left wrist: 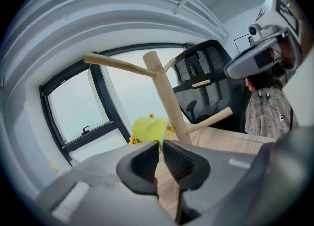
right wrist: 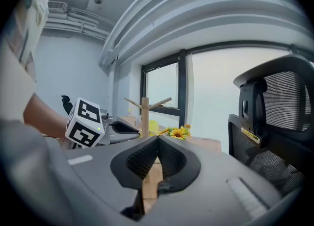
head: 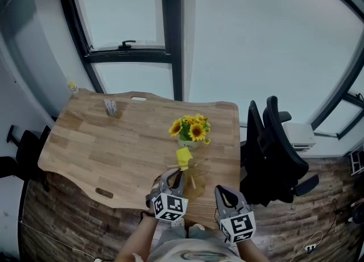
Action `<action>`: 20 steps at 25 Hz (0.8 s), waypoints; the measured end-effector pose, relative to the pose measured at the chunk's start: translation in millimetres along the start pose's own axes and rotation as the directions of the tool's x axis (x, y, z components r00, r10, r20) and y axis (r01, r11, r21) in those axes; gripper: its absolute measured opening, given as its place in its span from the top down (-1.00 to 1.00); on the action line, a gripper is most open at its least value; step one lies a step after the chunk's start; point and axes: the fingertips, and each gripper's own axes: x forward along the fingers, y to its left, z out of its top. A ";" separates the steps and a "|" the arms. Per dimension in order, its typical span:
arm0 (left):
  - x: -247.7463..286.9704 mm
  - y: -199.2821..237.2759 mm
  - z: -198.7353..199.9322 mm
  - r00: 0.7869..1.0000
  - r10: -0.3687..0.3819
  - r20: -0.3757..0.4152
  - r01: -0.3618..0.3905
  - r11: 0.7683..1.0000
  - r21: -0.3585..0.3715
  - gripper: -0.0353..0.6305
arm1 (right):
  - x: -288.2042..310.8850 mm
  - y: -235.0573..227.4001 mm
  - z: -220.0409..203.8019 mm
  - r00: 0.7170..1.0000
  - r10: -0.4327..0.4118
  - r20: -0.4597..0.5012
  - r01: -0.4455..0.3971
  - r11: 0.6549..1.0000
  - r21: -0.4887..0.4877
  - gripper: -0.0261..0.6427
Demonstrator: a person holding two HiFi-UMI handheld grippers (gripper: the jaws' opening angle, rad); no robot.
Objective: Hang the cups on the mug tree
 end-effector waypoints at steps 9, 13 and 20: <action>-2.8 -3.4 0.8 1.000 -0.025 -0.005 0.025 0.996 -0.086 0.65 | -7.4 1.3 -3.4 1.000 0.001 0.000 -0.001 1.000 0.005 0.93; -9.1 -4.2 2.6 0.999 -0.032 0.009 0.033 0.989 -0.147 0.61 | -10.0 1.2 -5.5 1.000 0.002 0.003 -0.002 1.000 0.007 0.93; -29.8 2.9 17.9 0.997 -0.046 0.063 0.061 0.962 -0.266 0.60 | -10.1 4.9 -5.2 1.000 0.019 0.010 -0.019 1.000 0.006 0.93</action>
